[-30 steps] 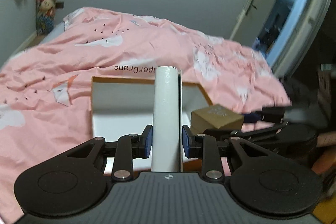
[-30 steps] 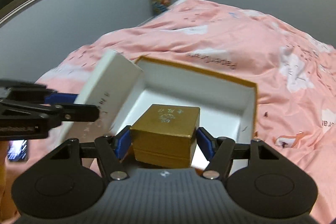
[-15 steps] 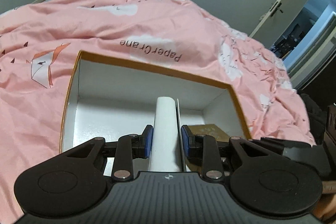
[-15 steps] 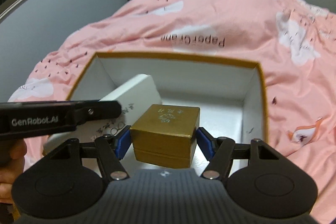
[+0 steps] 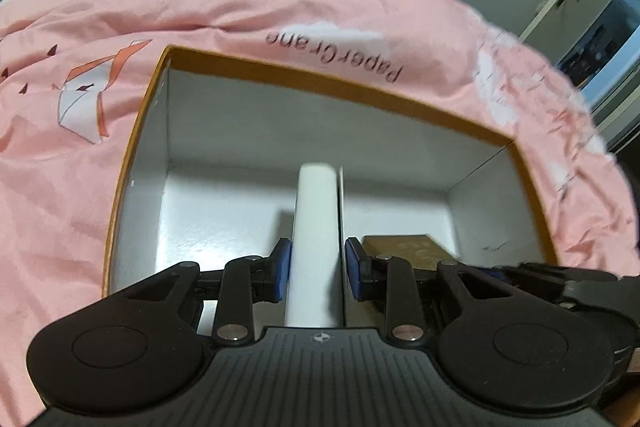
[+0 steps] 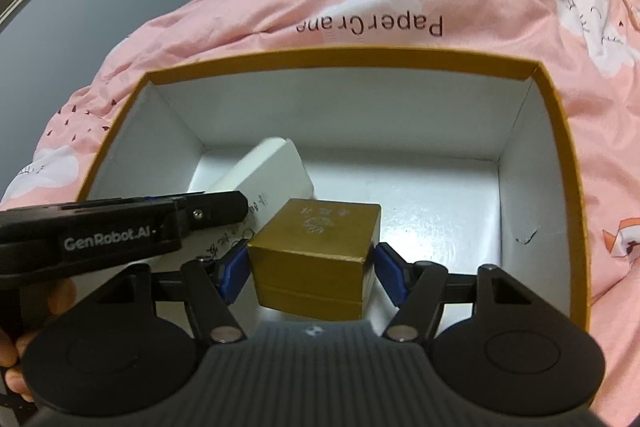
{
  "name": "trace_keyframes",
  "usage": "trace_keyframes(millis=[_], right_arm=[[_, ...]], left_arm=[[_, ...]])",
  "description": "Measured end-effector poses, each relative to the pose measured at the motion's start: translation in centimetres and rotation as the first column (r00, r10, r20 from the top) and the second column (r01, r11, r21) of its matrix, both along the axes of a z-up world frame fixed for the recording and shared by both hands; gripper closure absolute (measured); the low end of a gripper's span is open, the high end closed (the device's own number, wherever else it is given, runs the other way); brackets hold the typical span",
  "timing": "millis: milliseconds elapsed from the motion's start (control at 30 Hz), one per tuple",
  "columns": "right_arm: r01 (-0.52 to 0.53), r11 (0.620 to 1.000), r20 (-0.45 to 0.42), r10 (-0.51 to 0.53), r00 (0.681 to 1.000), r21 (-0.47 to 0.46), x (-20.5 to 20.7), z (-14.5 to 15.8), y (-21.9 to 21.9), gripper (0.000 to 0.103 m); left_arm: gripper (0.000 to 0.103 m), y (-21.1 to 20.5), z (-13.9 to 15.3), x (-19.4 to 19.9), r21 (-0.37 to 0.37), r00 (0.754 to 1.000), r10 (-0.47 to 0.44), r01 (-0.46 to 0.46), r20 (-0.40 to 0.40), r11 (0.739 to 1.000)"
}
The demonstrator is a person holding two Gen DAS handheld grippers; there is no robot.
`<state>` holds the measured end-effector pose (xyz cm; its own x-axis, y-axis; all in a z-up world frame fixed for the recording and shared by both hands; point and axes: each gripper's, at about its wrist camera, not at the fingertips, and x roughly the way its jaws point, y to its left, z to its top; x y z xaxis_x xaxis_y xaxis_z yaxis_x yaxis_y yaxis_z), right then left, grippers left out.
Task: Organize objects
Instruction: 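Carry glasses case with left tool while right tool carries gold box into orange box, then open left tool to release glasses case inside box while right tool lowers gold box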
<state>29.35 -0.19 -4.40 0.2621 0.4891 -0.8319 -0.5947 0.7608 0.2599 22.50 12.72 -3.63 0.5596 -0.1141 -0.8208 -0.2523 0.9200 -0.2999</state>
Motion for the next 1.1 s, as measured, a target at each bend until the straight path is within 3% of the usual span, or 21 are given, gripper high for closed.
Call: trace_keyframes(millis=[233, 433, 533, 633, 767, 967, 1100], right_arm=[[-0.009, 1.0, -0.035, 0.009, 0.999, 0.001, 0.2, -0.7, -0.3, 0.035], [-0.031, 1.0, -0.06, 0.031, 0.998, 0.002, -0.1, -0.8, 0.1, 0.035], [-0.031, 1.0, -0.08, 0.031, 0.996, 0.001, -0.2, -0.9, 0.3, 0.035], [-0.032, 0.999, -0.099, 0.033, 0.995, 0.009, -0.3, -0.8, 0.6, 0.035], [-0.029, 1.0, -0.126, 0.03, 0.992, 0.01, -0.4, -1.0, 1.2, 0.035], [0.01, 1.0, -0.169, -0.012, 0.986, -0.012, -0.2, -1.6, 2.7, 0.035], [0.044, 0.999, -0.204, -0.046, 0.978, -0.014, -0.1, -1.8, 4.2, 0.035]], left_arm=[[0.068, -1.0, 0.0, 0.1, 0.18, 0.999, -0.029, 0.034, -0.029, 0.983], [0.07, -2.0, 0.4, 0.3, 0.336, 0.994, -0.077, 0.097, -0.072, 0.937], [0.07, -2.1, 0.6, 0.1, 0.362, 0.993, -0.088, 0.111, -0.079, 0.925], [0.07, -1.9, 1.0, -0.1, 0.349, 0.992, -0.109, 0.127, -0.07, 0.928], [0.069, -1.1, 2.8, -1.2, 0.326, 0.992, -0.13, 0.121, 0.006, 0.938], [0.068, 2.1, 5.1, -3.8, 0.249, 0.992, -0.005, -0.027, 0.128, 0.968], [0.069, 3.9, 5.0, -4.7, 0.156, 0.988, 0.053, -0.076, 0.146, 0.985]])
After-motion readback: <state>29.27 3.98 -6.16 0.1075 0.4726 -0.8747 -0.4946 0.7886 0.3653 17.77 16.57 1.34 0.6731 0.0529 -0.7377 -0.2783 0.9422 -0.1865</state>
